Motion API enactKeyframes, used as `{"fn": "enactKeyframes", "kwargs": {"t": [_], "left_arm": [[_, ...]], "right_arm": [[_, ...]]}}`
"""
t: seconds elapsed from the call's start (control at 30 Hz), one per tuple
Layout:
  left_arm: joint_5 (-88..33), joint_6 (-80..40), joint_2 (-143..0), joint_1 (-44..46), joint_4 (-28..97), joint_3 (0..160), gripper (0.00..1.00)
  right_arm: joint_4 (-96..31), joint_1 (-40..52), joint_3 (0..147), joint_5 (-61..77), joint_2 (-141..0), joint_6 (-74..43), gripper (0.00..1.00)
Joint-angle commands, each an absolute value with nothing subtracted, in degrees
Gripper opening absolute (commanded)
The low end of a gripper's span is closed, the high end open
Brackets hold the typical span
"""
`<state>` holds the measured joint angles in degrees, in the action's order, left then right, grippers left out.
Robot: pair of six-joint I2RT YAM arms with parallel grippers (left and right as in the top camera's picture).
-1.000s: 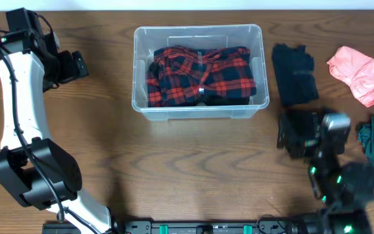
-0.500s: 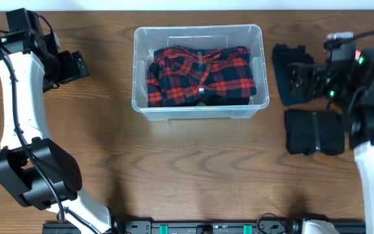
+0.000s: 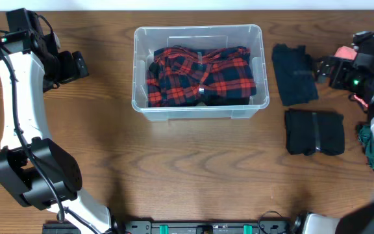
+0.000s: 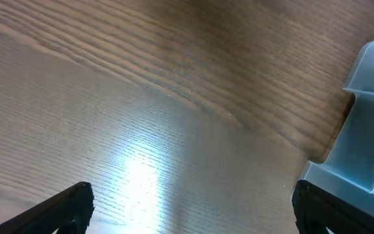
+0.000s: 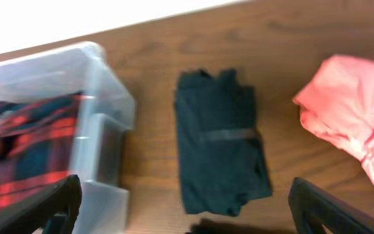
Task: Pack container
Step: 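Reach the right gripper to the dark green garment and grasp it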
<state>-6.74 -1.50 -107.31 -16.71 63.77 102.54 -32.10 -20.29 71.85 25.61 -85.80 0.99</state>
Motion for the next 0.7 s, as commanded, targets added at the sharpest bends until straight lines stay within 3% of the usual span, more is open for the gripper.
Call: {"fn": "enactKeyframes", "kwargs": {"t": [0.0,0.33,0.67], "left_arm": [[-6.87,-1.37,-107.26,-16.80,63.79,102.21,0.98],[-6.87,-1.37,-107.26,-16.80,63.79,102.21,0.98],[-6.87,-1.37,-107.26,-16.80,63.79,102.21,0.98]], "right_arm": [[-31.09,-22.79,72.97,31.92,-90.35,5.67,0.99],[-30.02,-23.22,72.97,32.36,-101.84,17.56,0.98],[-26.09,-23.40,72.97,27.57,-110.78,9.61,0.94]]}}
